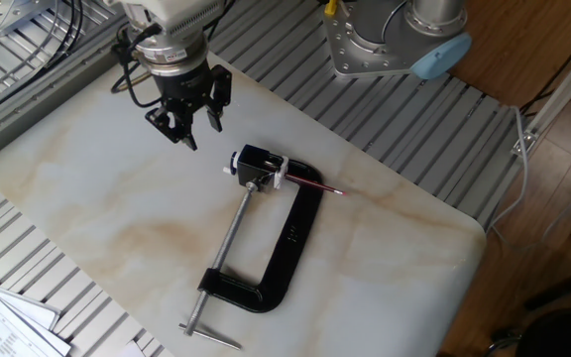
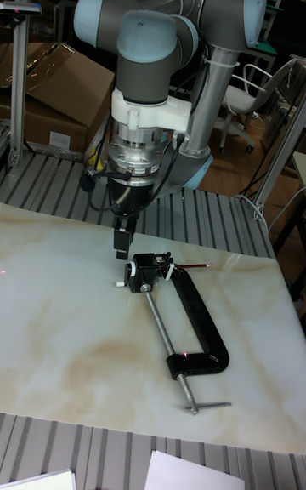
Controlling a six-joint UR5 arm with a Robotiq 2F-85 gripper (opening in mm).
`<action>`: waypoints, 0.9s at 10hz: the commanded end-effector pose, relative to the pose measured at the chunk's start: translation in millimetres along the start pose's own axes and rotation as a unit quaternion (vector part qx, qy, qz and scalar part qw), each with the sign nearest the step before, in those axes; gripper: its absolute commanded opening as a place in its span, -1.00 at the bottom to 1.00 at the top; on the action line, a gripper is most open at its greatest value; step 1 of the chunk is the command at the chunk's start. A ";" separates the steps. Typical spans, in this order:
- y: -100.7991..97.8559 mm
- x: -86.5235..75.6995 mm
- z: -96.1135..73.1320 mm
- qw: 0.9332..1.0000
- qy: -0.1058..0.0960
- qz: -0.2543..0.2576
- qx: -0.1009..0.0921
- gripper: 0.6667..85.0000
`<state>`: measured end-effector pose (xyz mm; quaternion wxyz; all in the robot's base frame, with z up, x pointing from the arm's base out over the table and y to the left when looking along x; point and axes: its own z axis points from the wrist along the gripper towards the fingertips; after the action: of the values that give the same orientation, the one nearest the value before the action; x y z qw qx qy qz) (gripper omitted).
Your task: Sharpen the pencil with a pencil sharpener
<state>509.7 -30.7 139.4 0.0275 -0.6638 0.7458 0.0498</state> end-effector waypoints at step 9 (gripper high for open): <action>4.2 41.4 -16.1 0.998 0.055 0.042 0.005 -0.22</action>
<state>500.9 -63.5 146.1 -0.0091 -0.6722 0.7401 0.0206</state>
